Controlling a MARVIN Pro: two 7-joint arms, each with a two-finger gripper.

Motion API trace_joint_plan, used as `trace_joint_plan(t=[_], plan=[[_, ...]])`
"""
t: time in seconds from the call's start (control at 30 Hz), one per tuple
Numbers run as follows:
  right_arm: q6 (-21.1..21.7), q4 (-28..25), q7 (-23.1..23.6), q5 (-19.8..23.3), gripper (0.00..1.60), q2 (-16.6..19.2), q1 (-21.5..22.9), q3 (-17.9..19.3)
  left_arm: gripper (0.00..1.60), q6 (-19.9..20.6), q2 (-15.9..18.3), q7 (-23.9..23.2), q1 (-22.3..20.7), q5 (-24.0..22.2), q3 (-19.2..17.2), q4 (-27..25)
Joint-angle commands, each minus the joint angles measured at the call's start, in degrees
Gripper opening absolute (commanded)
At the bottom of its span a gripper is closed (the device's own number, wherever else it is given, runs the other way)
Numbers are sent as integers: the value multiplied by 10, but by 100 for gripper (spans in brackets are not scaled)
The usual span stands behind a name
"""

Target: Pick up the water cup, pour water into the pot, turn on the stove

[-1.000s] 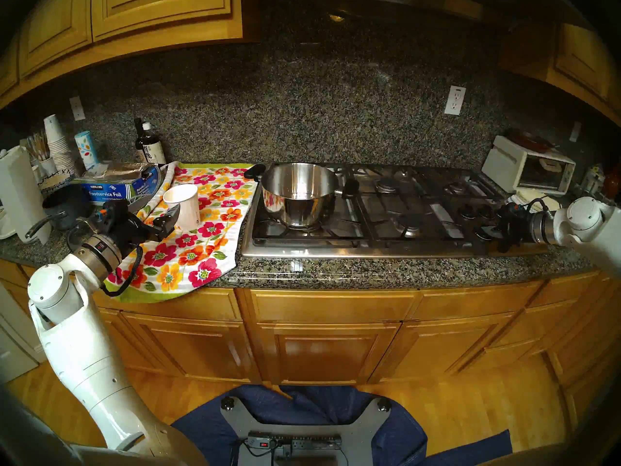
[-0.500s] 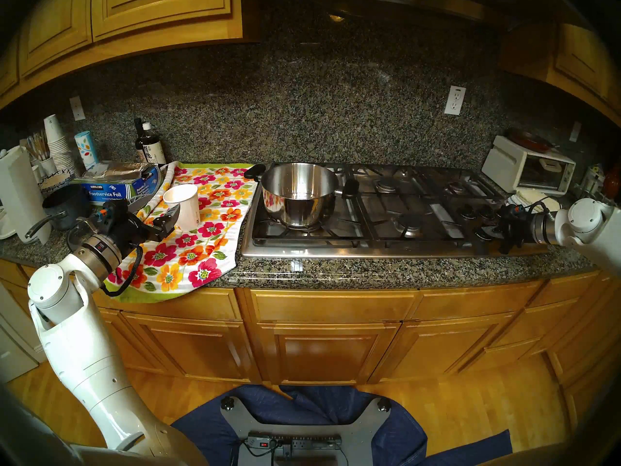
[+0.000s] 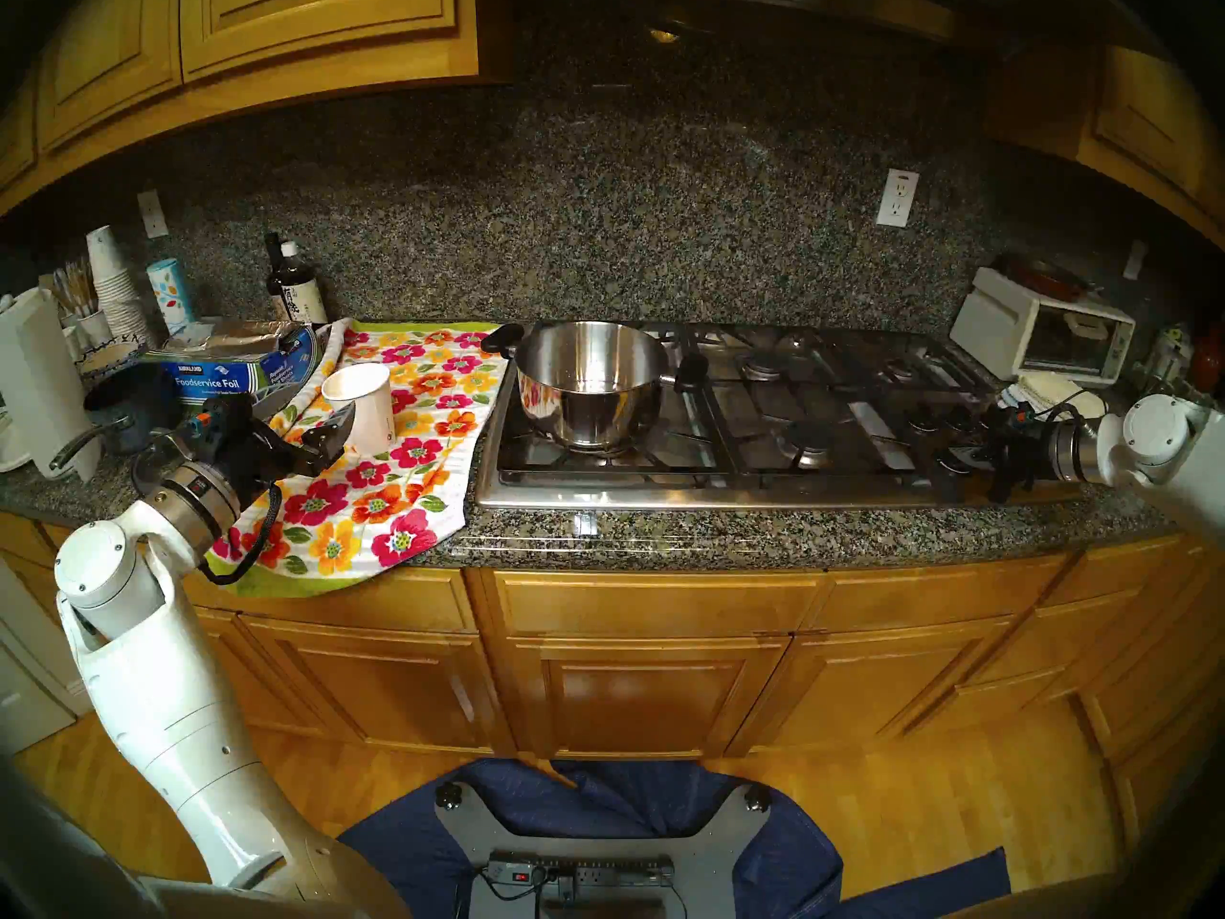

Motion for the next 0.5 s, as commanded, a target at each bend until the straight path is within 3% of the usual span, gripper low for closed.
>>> trace_joint_plan(t=[0.0,0.47], plan=[[-56,-23,24,-5,0,-42,-7,2,160,-1,3,-1,-15,-9,1,-14],[-114,12,24,-36,0,-56,-18,3,160,-1,3,-1,-15,-9,1,-14]])
